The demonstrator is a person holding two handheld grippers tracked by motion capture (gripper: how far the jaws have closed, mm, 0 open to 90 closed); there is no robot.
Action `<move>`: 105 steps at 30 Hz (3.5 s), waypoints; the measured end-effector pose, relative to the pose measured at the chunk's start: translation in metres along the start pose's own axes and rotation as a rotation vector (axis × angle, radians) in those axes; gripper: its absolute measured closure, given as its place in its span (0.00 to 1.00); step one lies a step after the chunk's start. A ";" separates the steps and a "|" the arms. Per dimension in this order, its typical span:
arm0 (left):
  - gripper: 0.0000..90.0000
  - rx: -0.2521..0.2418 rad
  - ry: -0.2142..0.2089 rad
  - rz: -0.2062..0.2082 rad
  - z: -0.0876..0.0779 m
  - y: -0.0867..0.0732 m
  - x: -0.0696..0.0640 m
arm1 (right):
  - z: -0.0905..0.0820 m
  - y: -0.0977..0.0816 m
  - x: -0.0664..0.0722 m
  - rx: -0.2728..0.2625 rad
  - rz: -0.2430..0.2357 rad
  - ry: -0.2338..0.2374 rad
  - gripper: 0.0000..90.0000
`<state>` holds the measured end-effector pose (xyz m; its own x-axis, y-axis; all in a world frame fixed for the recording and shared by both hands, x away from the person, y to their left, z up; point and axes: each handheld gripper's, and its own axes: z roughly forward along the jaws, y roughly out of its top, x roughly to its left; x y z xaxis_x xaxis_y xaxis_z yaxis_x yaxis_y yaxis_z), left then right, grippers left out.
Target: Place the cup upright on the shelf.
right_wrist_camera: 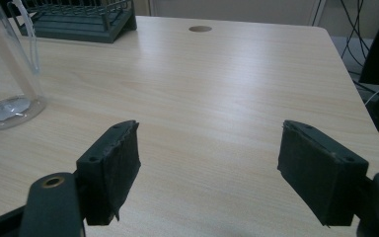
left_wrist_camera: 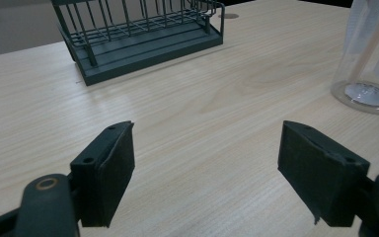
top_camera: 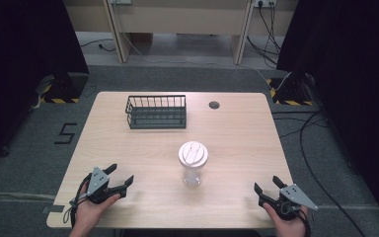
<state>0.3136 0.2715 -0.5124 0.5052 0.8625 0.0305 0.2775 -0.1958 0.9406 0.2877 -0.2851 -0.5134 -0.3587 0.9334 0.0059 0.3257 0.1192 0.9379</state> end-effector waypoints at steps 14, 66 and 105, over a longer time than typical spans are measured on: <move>0.17 -0.048 -0.114 0.014 0.005 0.014 -0.021 | 0.001 0.000 0.001 0.015 0.003 0.022 0.20; 0.16 -0.035 -0.402 0.118 0.093 0.050 -0.109 | 0.003 0.001 0.000 0.018 0.010 0.025 0.21; 0.20 -0.065 -0.408 0.099 0.128 0.056 -0.130 | 0.004 0.001 0.000 0.026 0.016 0.035 0.22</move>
<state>0.3675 0.0889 -0.5073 0.8126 0.5828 -0.0020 0.1655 -0.2276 0.9596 0.2914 -0.2841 -0.5134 -0.3837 0.9228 0.0338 0.3546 0.1134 0.9281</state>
